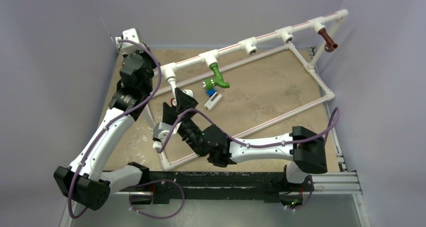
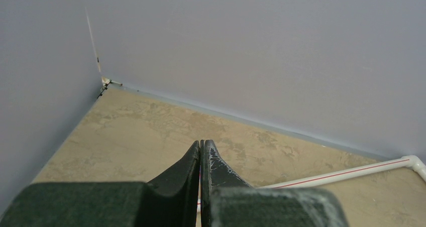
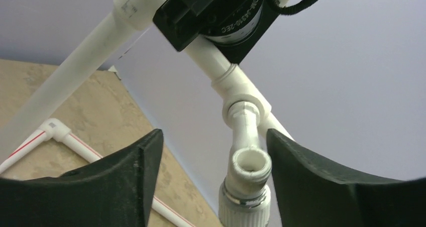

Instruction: Install the water faucets

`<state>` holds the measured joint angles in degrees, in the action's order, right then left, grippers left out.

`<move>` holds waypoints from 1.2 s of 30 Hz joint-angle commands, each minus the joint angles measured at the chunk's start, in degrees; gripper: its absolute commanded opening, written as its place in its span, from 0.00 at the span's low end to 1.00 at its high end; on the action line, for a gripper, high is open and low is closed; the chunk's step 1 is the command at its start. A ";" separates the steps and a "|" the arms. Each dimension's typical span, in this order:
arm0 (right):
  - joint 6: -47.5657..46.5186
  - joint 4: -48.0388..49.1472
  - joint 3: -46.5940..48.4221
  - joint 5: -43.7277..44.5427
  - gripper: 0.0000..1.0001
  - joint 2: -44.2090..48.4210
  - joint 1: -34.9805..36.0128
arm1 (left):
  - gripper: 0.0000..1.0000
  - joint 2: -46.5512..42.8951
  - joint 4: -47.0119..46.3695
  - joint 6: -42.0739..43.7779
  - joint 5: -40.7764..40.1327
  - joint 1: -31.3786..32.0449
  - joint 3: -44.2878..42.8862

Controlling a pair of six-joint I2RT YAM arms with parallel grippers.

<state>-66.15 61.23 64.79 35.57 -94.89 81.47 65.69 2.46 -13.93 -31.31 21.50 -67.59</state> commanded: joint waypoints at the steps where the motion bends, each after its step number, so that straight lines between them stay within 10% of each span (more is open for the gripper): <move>1: -2.42 3.69 4.66 2.04 0.72 -0.45 -0.30 | 0.00 3.60 12.46 0.33 3.91 0.39 3.52; 14: 3.87 2.51 5.39 5.70 0.00 -0.74 -2.91 | 0.00 3.57 12.52 0.44 4.17 0.39 3.43; 26: 35.76 9.60 3.63 10.47 0.00 -0.45 -3.08 | 0.00 3.61 12.63 0.49 4.06 0.34 3.43; 36: 32.69 10.96 3.27 10.63 0.00 -0.76 -2.19 | 0.00 3.74 12.81 0.53 4.20 0.30 3.19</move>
<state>-44.77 67.66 68.64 40.56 -96.38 79.50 66.32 2.33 -13.91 -31.20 21.39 -67.96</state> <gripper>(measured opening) 0.362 0.002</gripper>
